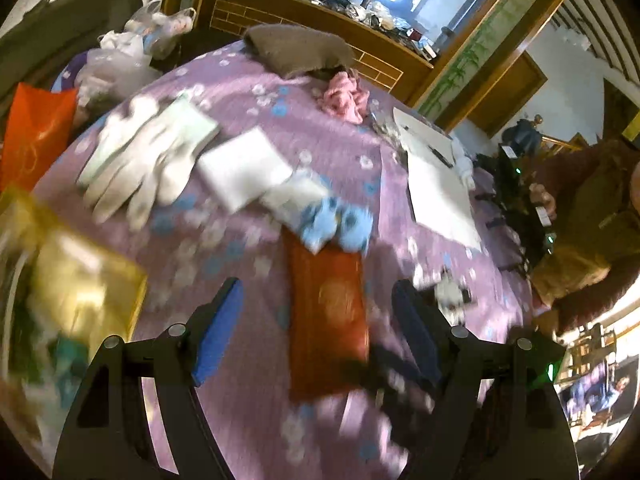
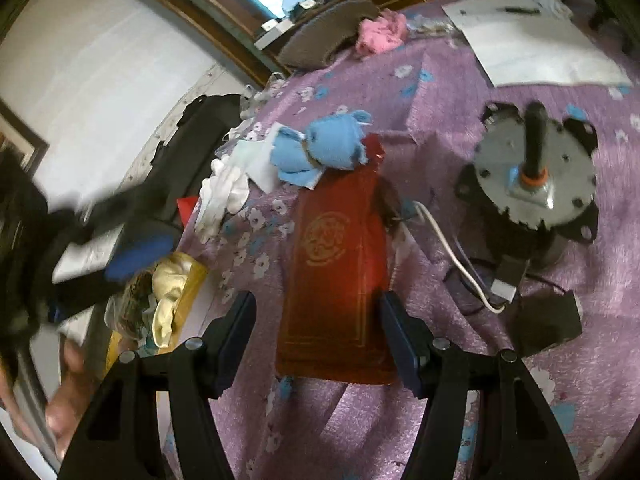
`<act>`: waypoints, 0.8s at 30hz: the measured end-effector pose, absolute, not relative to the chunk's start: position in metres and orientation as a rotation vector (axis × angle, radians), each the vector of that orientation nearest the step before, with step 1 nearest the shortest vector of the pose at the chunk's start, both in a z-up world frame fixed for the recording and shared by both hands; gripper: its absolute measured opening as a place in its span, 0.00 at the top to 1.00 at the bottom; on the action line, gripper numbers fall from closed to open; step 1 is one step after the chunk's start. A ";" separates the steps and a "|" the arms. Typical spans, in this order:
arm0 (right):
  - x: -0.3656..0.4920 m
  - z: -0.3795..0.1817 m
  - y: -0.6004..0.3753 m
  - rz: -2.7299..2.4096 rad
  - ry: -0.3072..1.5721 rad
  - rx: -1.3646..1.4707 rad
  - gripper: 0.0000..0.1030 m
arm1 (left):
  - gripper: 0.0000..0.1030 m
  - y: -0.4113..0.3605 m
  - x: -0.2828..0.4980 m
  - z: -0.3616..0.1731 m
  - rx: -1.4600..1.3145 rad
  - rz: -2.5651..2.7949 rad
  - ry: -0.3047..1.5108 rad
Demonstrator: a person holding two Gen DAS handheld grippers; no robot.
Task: Organize soft objects
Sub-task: 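Grasp the blue knit plush with the left tool while the right tool grasps the red packet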
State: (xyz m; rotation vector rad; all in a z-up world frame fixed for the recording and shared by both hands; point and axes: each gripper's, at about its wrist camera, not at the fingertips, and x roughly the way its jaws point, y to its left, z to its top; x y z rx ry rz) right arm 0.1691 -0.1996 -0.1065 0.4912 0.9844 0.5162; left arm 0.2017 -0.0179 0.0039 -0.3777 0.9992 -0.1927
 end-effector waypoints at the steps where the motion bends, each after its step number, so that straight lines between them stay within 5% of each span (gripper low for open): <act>1: 0.170 -0.107 -0.202 0.518 0.987 0.507 0.38 | 0.25 -0.023 0.214 0.003 -0.357 -0.192 1.005; 9: 0.174 -0.111 -0.214 0.518 1.031 0.587 0.39 | 0.25 -0.055 0.299 -0.031 -0.146 -0.218 1.068; 17: 0.177 -0.115 -0.218 0.532 1.063 0.629 0.38 | 0.26 -0.091 0.281 -0.048 0.001 -0.337 1.119; 18: 0.177 -0.116 -0.217 0.529 1.067 0.631 0.39 | 0.29 -0.096 0.280 -0.050 0.032 -0.323 1.129; 22: 0.177 -0.119 -0.218 0.525 1.076 0.635 0.39 | 0.78 -0.100 0.286 -0.062 0.055 -0.257 1.177; 24: 0.179 -0.118 -0.216 0.524 1.070 0.627 0.39 | 0.83 -0.093 0.283 -0.058 0.000 -0.261 1.170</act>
